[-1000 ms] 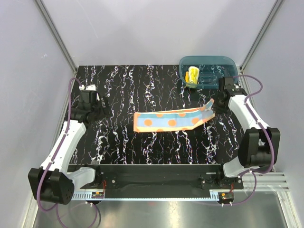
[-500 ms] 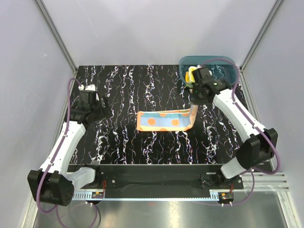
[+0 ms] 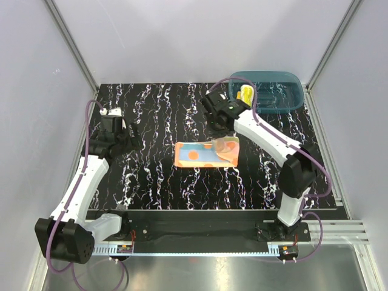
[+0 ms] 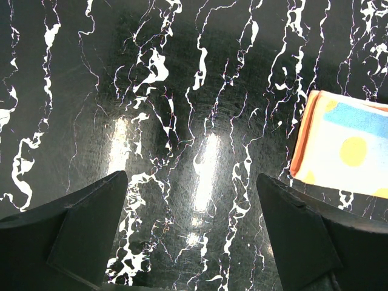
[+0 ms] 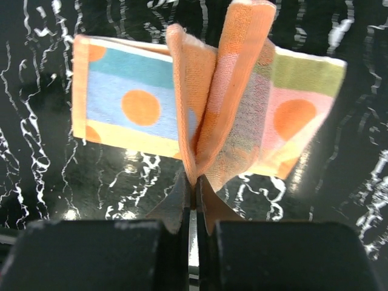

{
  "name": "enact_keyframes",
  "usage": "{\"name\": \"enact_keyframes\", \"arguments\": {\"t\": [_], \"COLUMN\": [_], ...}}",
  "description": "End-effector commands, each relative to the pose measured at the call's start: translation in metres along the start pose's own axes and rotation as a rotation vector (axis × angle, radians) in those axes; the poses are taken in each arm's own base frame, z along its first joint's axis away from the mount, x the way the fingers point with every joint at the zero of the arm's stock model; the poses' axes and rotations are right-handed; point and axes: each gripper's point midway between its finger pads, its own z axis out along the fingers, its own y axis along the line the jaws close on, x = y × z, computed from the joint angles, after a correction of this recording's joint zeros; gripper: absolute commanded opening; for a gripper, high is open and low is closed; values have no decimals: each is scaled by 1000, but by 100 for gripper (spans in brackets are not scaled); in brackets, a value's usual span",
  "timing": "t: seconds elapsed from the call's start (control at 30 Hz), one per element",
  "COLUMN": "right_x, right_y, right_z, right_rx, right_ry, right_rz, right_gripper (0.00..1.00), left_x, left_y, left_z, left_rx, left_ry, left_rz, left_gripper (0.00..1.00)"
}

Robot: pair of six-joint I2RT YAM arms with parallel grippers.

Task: Roll the towels
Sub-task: Fold the towel

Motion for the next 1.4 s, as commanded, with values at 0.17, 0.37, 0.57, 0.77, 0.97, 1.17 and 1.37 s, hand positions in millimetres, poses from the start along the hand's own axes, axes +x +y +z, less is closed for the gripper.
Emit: {"name": "enact_keyframes", "arguments": {"t": [0.17,0.37,0.57,0.77,0.97,1.17,1.37], "right_x": [-8,11,44,38,3,11,37], "right_y": [66,101,130,146,141,77,-5], "right_z": [10,28,56,56,4,-13,14], "right_rx": [-100,-166,-212,-265,-286,-225,-224], "right_ry": [-29,12,82,68,-63,-70,12], "right_rz": [-50,-98,-149,-167,-158,-31,160], "right_gripper": [0,0,39,66,80,79,43], "left_x": [-11,-11,-10,-8,-4,12,20], "left_y": [-3,-2,0,3,-4,-50,-120], "left_z": [-4,-4,-2,1,7,15,28], "left_rx": [20,16,3,-15,19,166,261], "left_ry": [-45,-44,-38,-30,-10,67,118], "left_rz": [6,6,8,9,9,25,74], "left_gripper": [94,94,94,94,93,86,83]}}
